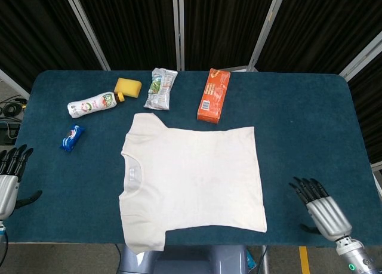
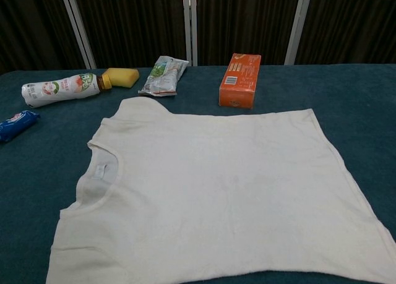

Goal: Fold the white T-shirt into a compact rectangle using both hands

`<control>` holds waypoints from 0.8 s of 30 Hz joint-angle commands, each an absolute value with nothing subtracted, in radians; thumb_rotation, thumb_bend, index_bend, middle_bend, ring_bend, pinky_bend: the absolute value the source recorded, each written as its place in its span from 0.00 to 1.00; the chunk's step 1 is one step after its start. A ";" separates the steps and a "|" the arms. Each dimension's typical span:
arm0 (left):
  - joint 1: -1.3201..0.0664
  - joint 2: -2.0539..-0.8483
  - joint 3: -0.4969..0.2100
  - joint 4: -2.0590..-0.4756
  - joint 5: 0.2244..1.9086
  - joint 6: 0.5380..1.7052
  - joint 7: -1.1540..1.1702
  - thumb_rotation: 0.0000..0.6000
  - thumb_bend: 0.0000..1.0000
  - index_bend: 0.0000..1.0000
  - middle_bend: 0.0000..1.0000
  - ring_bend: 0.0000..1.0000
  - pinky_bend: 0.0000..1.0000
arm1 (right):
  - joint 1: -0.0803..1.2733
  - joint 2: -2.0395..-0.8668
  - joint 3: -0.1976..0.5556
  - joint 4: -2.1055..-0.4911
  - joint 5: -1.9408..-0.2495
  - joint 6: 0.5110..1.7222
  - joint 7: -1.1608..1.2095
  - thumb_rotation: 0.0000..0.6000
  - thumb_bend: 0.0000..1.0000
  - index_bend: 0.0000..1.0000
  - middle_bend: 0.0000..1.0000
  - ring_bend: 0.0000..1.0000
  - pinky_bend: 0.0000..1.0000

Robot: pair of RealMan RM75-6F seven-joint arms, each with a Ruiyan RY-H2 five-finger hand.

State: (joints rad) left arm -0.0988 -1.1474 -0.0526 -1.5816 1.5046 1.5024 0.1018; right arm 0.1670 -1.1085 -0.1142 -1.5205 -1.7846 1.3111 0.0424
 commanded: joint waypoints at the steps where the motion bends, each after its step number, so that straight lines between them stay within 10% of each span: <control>1: -0.103 -1.157 -0.056 -1.579 1.496 1.496 0.119 1.00 0.00 0.00 0.00 0.00 0.00 | 0.212 -1.143 -0.185 -1.445 -1.887 1.271 0.129 1.00 0.00 0.38 0.00 0.00 0.00; 24: -0.102 -1.161 -0.059 -1.578 1.479 1.494 0.130 1.00 0.00 0.00 0.00 0.00 0.00 | 0.225 -1.334 -0.218 -1.211 -1.960 1.333 0.140 1.00 0.17 0.46 0.00 0.00 0.00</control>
